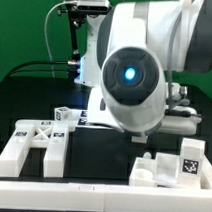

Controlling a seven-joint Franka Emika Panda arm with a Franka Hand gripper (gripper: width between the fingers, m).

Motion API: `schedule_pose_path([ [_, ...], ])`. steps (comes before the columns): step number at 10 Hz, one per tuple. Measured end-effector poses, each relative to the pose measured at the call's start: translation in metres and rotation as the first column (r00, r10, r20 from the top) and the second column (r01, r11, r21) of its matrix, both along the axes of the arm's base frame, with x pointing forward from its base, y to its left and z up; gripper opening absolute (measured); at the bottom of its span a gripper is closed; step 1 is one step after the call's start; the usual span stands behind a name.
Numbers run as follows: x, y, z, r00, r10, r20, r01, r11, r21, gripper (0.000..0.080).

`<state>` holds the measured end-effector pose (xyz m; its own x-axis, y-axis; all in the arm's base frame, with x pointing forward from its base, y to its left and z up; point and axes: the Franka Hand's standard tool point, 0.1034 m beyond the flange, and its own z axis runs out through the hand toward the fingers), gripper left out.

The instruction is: Assemble chair

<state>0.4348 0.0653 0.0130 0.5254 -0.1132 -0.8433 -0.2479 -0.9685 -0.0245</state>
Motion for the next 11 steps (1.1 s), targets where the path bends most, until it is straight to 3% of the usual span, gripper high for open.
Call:
schedule_pose_path([
  [1,-0.010,-0.001,-0.008,0.999,-0.005,-0.041,0.004,1.000,-0.012,0.0649],
  [4,-0.011,-0.002,-0.009,0.999,-0.009,-0.045,0.008,1.000,-0.017,0.0626],
  [6,-0.011,-0.002,-0.009,0.999,-0.010,-0.045,0.010,1.000,-0.018,0.0277],
  [7,-0.009,-0.003,-0.009,0.999,-0.011,-0.035,0.010,1.000,-0.019,0.0280],
  [8,-0.005,-0.004,-0.002,1.000,-0.005,-0.026,0.005,1.000,-0.019,0.0280],
  [9,0.011,-0.011,0.024,0.999,0.015,-0.049,-0.016,1.000,-0.010,0.0280],
  [11,0.065,-0.009,0.065,0.990,0.042,0.138,-0.039,0.999,-0.026,0.0280],
])
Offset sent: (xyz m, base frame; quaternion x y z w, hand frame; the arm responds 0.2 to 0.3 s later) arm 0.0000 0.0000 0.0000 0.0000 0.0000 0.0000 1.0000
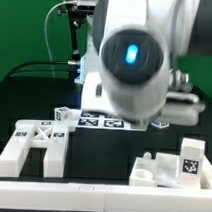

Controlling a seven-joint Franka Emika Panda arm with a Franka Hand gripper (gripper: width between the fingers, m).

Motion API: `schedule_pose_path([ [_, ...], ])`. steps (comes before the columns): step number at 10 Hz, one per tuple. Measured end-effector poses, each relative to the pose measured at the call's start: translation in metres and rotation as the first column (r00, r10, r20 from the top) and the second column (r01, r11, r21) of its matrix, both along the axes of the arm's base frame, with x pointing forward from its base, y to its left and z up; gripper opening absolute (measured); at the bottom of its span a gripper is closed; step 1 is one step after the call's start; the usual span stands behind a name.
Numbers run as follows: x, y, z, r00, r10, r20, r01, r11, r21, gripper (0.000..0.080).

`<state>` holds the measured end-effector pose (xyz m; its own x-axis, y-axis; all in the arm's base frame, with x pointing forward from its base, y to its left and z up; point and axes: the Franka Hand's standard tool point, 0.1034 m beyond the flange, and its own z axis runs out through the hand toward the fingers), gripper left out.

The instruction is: Assemble chair

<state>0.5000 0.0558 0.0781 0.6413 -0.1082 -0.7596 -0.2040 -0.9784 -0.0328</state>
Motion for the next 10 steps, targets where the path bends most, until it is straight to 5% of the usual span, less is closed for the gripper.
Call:
schedule_pose_path([
  [2,0.029,-0.004,0.033,0.986,0.023,0.164,-0.023,1.000,0.002,0.0280],
  [7,0.047,-0.003,0.031,0.872,0.018,0.489,0.007,0.999,-0.049,0.0281],
  [10,0.106,-0.009,0.055,0.742,0.030,0.669,0.018,0.998,-0.064,0.0281],
])
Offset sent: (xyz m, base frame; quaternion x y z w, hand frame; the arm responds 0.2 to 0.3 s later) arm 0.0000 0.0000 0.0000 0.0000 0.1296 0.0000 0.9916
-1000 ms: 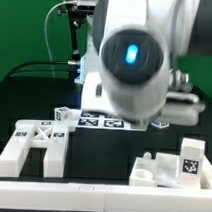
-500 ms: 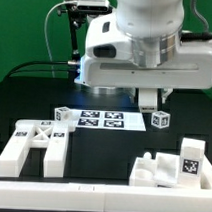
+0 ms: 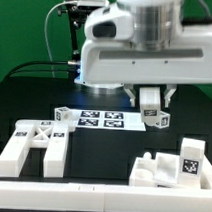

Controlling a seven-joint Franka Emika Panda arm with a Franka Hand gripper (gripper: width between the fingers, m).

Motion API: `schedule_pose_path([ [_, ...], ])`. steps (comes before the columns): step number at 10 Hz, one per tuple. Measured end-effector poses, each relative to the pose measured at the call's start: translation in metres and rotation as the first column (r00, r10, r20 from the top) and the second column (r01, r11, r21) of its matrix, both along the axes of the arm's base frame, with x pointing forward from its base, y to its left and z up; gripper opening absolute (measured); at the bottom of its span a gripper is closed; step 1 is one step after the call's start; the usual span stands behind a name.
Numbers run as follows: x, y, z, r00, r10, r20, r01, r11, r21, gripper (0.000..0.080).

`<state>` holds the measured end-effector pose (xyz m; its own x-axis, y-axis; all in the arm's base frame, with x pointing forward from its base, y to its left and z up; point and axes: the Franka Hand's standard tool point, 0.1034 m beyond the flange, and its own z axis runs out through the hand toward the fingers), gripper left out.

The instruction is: Assemble chair

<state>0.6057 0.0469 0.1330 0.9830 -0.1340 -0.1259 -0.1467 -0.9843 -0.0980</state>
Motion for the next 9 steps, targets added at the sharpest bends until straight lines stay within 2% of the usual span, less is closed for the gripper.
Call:
schedule_pose_path([
  [1,0.010,0.002,0.008,0.996,-0.002,0.088,0.003,1.000,-0.008,0.0281],
  [2,0.007,0.002,0.003,0.991,-0.005,0.131,0.008,1.000,-0.017,0.0281],
  [4,0.015,0.000,-0.002,0.957,-0.005,0.289,0.020,0.999,-0.048,0.0281],
  [5,0.007,-0.002,-0.023,0.929,0.006,0.371,0.025,0.997,-0.079,0.0281],
  [6,0.002,-0.007,-0.038,0.925,0.010,0.380,0.028,0.995,-0.093,0.0281],
  [7,0.014,-0.009,-0.036,0.885,0.022,0.464,0.034,0.993,-0.112,0.0281],
  [8,0.020,-0.015,-0.040,0.841,0.059,0.538,0.024,0.989,-0.146,0.0281],
  [9,0.023,-0.020,-0.040,0.805,0.064,0.590,0.039,0.986,-0.161,0.0282],
])
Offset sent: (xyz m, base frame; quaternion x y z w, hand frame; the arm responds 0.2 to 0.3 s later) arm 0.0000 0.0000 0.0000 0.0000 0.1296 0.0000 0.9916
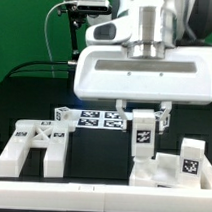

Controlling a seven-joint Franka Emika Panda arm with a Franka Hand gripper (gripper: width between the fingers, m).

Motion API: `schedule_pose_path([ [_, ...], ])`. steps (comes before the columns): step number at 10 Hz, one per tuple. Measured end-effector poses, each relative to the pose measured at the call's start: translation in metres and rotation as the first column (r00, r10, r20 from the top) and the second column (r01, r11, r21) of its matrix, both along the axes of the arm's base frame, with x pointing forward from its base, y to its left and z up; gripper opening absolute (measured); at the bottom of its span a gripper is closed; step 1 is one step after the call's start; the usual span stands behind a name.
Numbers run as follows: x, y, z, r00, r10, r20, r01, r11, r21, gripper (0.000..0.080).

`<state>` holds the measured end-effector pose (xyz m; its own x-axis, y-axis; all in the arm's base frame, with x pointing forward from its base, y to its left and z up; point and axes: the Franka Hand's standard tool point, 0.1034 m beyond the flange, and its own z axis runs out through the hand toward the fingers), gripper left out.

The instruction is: Assemble chair

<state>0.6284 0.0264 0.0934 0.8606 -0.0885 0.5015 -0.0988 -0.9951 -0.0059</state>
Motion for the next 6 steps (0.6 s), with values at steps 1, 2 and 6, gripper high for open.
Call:
schedule_pose_path([
  [1,-0.0009,0.0007,-0.0011,1.000,0.002,0.006,-0.002,1.000,-0.002,0.0282],
  [2,-0.0007,0.0007,-0.0011,1.000,0.001,0.005,-0.001,1.000,-0.002,0.0282],
  [6,-0.0018,0.0030,-0.0039,1.000,0.006,0.001,-0.006,1.000,-0.003,0.0282],
])
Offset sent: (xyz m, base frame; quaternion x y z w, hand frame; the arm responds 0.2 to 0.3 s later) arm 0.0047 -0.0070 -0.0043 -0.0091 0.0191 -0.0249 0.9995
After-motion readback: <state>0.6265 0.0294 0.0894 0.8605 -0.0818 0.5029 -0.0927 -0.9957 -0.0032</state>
